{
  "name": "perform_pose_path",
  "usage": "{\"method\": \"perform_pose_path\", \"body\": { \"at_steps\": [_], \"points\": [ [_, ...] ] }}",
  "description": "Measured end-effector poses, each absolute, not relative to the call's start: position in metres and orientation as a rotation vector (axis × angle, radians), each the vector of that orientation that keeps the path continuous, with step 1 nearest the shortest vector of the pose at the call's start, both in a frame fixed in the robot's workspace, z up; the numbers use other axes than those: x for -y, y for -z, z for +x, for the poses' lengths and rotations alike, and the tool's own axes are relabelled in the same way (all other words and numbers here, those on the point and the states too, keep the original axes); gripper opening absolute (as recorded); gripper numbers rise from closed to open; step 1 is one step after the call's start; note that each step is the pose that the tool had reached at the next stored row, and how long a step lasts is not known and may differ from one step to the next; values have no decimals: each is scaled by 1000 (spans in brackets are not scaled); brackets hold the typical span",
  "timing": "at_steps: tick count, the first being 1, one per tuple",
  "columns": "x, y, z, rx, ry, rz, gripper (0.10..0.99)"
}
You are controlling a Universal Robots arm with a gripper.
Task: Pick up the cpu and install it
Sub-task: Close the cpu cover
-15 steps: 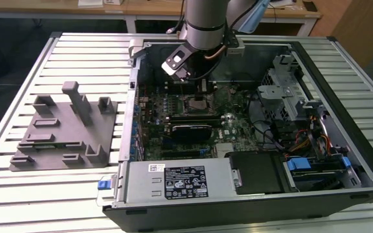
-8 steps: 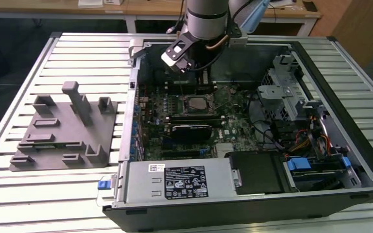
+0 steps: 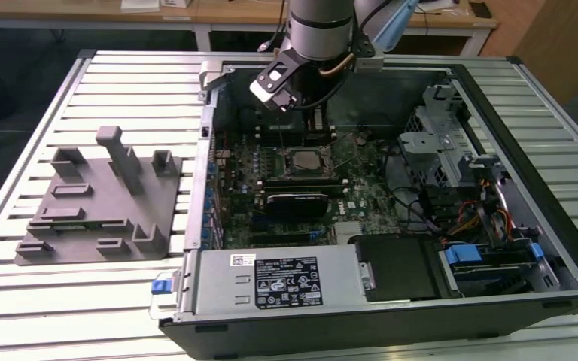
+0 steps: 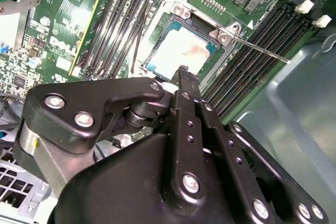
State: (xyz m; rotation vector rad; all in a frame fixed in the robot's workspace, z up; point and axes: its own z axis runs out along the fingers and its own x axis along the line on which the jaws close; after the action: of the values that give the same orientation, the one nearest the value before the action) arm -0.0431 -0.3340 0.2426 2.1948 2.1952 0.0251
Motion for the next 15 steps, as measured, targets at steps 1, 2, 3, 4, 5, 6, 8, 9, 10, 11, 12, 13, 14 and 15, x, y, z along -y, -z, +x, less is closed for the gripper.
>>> {"method": "perform_pose_path", "body": {
  "at_steps": [1,2,3,4,5,6,8,9,10,11,12,13,14,15],
  "points": [
    [334,-243,-43,-2195,-25,2195,106],
    [334,-243,-43,-2195,-25,2195,106],
    [334,-243,-43,-2195,-25,2195,106],
    [334,-243,-43,-2195,-25,2195,106],
    [334,-243,-43,-2195,-25,2195,106],
    [334,-243,-43,-2195,-25,2195,106],
    [334,-243,-43,-2195,-25,2195,106],
    [334,-243,-43,-2195,-25,2195,106],
    [334,-243,-43,-2195,-24,2195,106],
    [334,-244,-43,-2195,-24,2195,106],
    [334,-245,-43,-2195,-25,2195,106],
    [334,-246,-43,-2195,-25,2195,106],
    [334,-248,-43,-2195,-25,2195,106],
    [334,-250,-43,-2195,-25,2195,106]
  ]
}}
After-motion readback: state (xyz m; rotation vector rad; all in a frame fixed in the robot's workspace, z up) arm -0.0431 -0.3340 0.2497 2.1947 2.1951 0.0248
